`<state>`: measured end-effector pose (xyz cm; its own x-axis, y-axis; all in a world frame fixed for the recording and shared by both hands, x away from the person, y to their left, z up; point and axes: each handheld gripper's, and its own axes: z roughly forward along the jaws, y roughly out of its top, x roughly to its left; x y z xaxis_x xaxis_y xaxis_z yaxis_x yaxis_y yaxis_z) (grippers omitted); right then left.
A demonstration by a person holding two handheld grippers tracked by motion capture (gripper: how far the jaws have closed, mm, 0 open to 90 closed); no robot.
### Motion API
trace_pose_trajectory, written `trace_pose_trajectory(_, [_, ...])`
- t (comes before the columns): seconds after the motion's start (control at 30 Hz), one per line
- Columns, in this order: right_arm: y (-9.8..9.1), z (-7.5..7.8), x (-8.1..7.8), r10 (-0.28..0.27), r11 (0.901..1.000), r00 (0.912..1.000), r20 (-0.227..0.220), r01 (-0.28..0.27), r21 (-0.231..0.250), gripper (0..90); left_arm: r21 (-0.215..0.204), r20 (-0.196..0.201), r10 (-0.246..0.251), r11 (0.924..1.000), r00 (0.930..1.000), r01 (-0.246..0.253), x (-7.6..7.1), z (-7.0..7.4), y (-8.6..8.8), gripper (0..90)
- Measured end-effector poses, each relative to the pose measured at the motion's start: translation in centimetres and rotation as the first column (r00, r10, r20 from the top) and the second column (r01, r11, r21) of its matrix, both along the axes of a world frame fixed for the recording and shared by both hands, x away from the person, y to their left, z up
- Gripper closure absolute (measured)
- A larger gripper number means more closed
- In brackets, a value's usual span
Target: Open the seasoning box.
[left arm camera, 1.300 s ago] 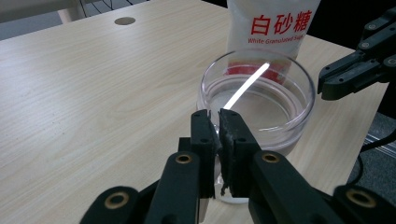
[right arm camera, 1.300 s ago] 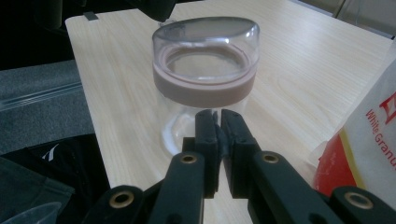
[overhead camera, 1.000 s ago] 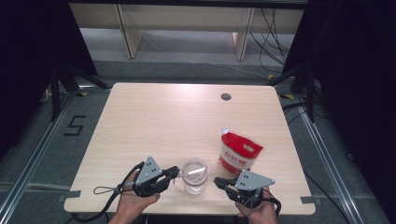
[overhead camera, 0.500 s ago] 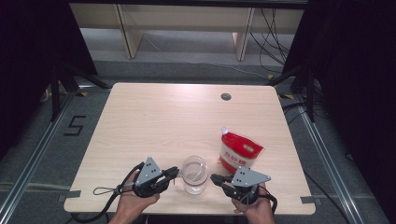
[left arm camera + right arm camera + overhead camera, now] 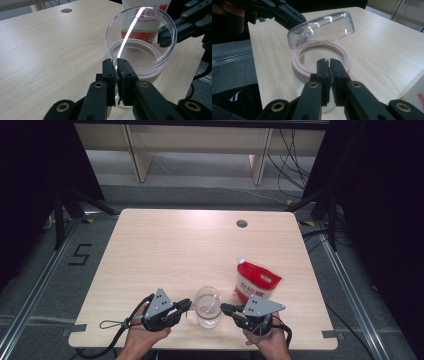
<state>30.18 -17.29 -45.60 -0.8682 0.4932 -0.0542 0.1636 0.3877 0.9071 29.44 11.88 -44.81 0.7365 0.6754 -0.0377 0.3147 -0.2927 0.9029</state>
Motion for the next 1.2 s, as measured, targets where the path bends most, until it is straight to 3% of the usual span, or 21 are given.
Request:
trace_pose_trajectory(0.2, [0.5, 0.2, -0.1, 0.015, 0.9997, 0.9999, 0.007, -0.015, 0.019, 86.9, -0.002, 0.000, 0.000, 1.0000, 1.0000, 0.000, 0.0, 0.0, 0.0, 83.7])
trace_pose_trajectory(0.3, [0.5, 0.3, -0.1, 0.023, 0.9997, 0.9997, 0.006, -0.023, 0.006, 87.2, 0.000, 0.001, -0.003, 1.0000, 1.0000, 0.003, 0.1, 0.0, 0.1, 82.6])
trace_pose_trajectory(0.43, [0.5, 0.3, -0.1, 0.017, 0.9998, 0.9998, 0.005, -0.017, 0.010, 87.4, -0.008, -0.001, -0.008, 0.9999, 1.0000, 0.008, 0.1, 0.0, 0.2, 76.1])
trace_pose_trajectory(0.47, [0.5, 0.3, -0.1, 0.016, 0.9998, 0.9999, 0.005, -0.016, 0.011, 87.5, -0.023, -0.009, -0.011, 0.9997, 0.9999, 0.011, 0.0, 0.0, 0.1, 72.7])
trace_pose_trajectory(0.53, [0.5, 0.4, -0.1, 0.007, 0.9999, 1.0000, 0.004, -0.008, 0.011, 87.4, 0.001, -0.004, -0.017, 0.9999, 0.9999, 0.017, -0.1, 0.2, 0.4, 63.6])
trace_pose_trajectory(0.67, [0.8, 0.4, -0.1, 0.017, 0.9996, 0.9997, 0.015, -0.017, 0.024, 87.4, -0.012, -0.021, -0.001, 0.9999, 0.9998, 0.001, -0.4, 0.2, 0.9, 52.0])
trace_pose_trajectory(0.8, [0.8, 0.6, -0.1, 0.024, 0.9996, 0.9995, 0.020, -0.024, 0.017, 87.4, 0.022, -0.010, -0.009, 0.9997, 0.9999, 0.010, -1.0, 0.3, 1.3, 45.7])
trace_pose_trajectory(0.87, [0.8, 0.7, -0.1, 0.027, 0.9995, 0.9995, 0.015, -0.027, 0.018, 87.4, 0.022, -0.032, 0.003, 0.9998, 0.9995, -0.002, -1.3, 0.3, 1.6, 42.2])
trace_pose_trajectory(0.93, [1.0, 0.7, -0.2, 0.023, 0.9992, 0.9995, 0.020, -0.023, 0.032, 87.4, 0.039, -0.026, -0.002, 0.9992, 0.9997, 0.003, -1.3, 0.3, 1.9, 39.0])
trace_pose_trajectory(0.97, [0.9, 0.8, -0.2, 0.024, 0.9994, 0.9995, 0.021, -0.024, 0.024, 87.4, 0.015, -0.039, 0.011, 0.9998, 0.9992, -0.010, -1.4, 0.1, 1.8, 38.0])
trace_pose_trajectory(1.0, [1.0, 0.8, -0.3, 0.019, 0.9994, 0.9997, 0.013, -0.020, 0.028, 87.4, 0.021, -0.045, 0.016, 0.9997, 0.9988, -0.015, -1.5, 0.0, 2.0, 37.4])
trace_pose_trajectory(1.03, [1.0, 0.8, -0.2, 0.024, 0.9994, 0.9995, 0.021, -0.025, 0.026, 87.4, 0.034, -0.026, 0.007, 0.9994, 0.9996, -0.006, -1.3, -0.1, 2.2, 37.0])
trace_pose_trajectory(1.07, [1.1, 0.8, -0.1, 0.026, 0.9991, 0.9993, 0.029, -0.027, 0.033, 87.4, 0.027, -0.049, 0.019, 0.9995, 0.9986, -0.017, -1.5, -0.2, 2.2, 36.3])
trace_pose_trajectory(1.2, [1.2, 1.0, -0.2, 0.026, 0.9992, 0.9992, 0.029, -0.027, 0.029, 87.3, 0.056, -0.044, -0.002, 0.9984, 0.9990, 0.004, -1.5, -0.8, 2.5, 34.3])
